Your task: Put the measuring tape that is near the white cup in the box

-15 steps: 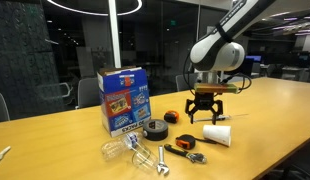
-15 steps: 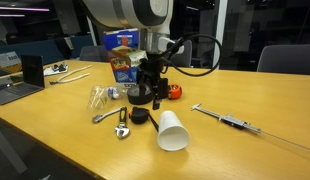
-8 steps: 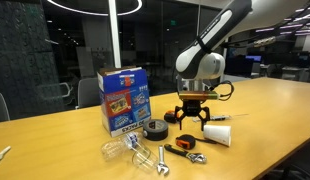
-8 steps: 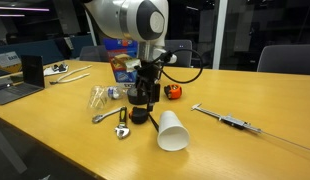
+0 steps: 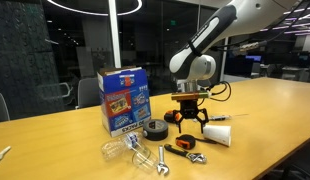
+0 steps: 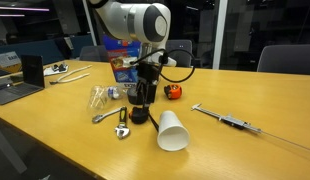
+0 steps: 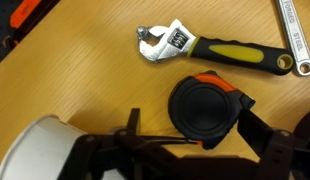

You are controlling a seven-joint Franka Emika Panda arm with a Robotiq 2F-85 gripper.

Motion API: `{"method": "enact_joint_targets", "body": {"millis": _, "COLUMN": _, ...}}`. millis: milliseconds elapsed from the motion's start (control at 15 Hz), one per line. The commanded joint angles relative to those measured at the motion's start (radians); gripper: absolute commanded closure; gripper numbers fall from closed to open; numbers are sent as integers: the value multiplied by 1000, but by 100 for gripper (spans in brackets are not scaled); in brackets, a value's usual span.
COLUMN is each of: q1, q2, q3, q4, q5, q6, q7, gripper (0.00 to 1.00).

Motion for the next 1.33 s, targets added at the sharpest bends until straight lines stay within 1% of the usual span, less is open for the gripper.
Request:
{"method": "enact_joint_targets", "body": {"millis": 0, "q1": 25, "q2": 29, "q3": -17, "q4": 60, "q5": -2, "q6": -22, "q7": 95, "gripper": 0}}
{"method": "enact_joint_targets", "body": {"millis": 267, "q1": 37, "q2": 10, "q3": -19, "q4": 27, "q5": -11, "q6": 46, "q7": 219, "gripper": 0}}
{"method": "enact_joint_targets", "body": {"millis": 533, "q1": 55, "q2": 4, "q3": -24, "q4": -2, "q5": -49, "q6": 35, "q7": 368, "gripper": 0}}
{"method": "enact_joint_targets", "body": {"millis": 667, "q1": 60, "q2": 5, "q3": -23, "q4": -21, "q5": -70, "q6": 33, "q7": 420, "gripper": 0}}
{"method": "enact_joint_targets", "body": {"millis": 1267, "q1": 65, "q2": 6, "q3": -16, "q4": -78, "q5": -59, "q6": 74, "q7": 512, "gripper": 0}}
